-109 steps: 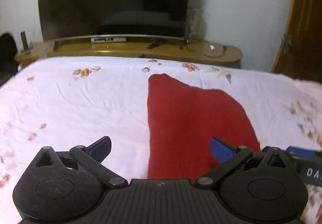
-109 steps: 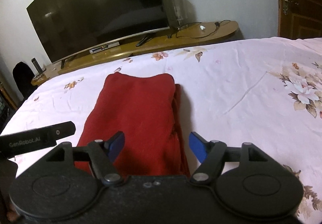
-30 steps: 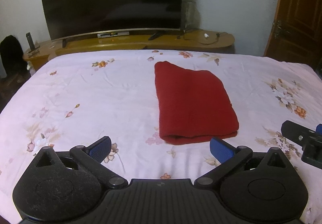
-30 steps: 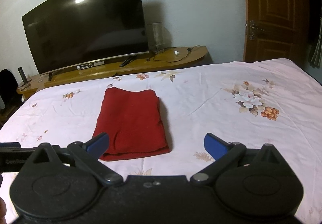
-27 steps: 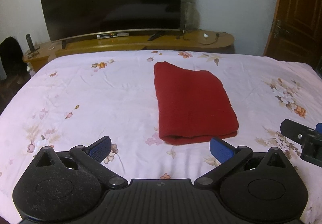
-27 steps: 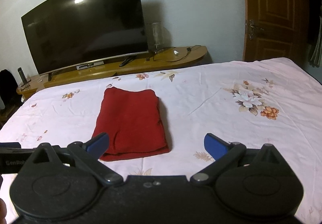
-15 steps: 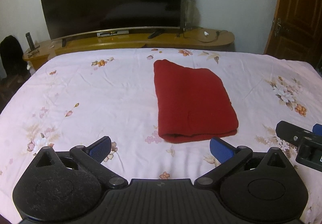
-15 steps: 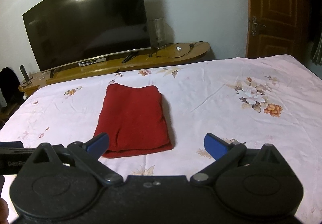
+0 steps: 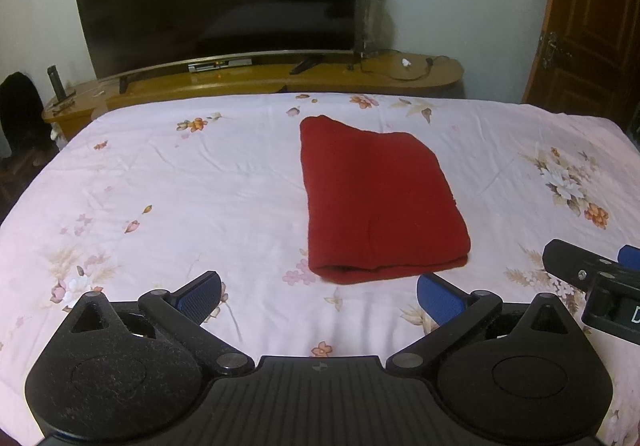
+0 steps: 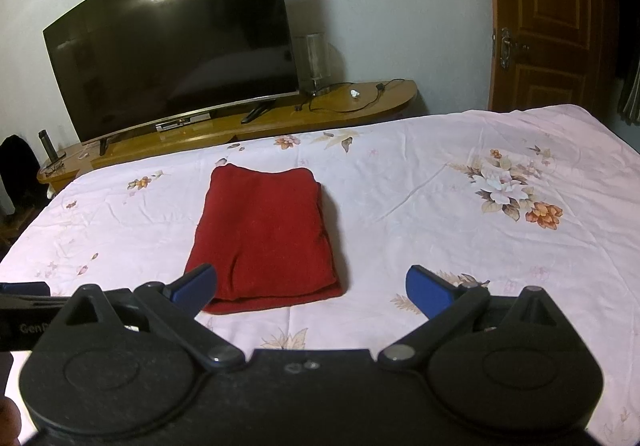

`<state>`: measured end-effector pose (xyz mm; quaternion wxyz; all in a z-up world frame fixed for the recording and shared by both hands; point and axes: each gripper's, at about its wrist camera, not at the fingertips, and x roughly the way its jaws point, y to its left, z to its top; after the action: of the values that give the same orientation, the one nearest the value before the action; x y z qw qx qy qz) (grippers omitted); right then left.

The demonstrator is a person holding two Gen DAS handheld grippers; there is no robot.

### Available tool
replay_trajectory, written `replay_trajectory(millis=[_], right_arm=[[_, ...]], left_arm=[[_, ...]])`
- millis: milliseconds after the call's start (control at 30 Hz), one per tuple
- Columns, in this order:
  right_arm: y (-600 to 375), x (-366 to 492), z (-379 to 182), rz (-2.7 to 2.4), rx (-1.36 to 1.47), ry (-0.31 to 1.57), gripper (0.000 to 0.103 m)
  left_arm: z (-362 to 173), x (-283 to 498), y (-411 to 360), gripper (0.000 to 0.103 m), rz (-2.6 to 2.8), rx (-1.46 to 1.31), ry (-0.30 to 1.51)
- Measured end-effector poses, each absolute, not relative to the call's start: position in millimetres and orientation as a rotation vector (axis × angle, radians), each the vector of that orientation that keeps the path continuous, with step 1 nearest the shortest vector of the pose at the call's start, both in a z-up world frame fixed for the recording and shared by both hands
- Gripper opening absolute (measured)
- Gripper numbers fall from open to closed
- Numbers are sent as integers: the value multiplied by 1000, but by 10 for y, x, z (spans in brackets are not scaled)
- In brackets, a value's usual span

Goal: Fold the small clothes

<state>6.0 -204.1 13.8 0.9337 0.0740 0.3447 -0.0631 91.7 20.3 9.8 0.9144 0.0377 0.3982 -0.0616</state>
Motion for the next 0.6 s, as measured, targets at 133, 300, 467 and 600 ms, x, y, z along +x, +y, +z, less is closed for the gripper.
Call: replay_trajectory(millis=[133,300,467,600], right_arm=[[-2045,66,133,-128,154,707,101],[-2049,81,115,-126,155,711,101],[-2058,91,96,-127,157,715,101],[-2063,97,88,-128,157,715,101]], left_arm=[[92,922,192,103,-127,78,821],[83,931,175,103,-126,78,826],[67,957,142,103,-127,83,827],[52,973,128,103,-131,84,832]])
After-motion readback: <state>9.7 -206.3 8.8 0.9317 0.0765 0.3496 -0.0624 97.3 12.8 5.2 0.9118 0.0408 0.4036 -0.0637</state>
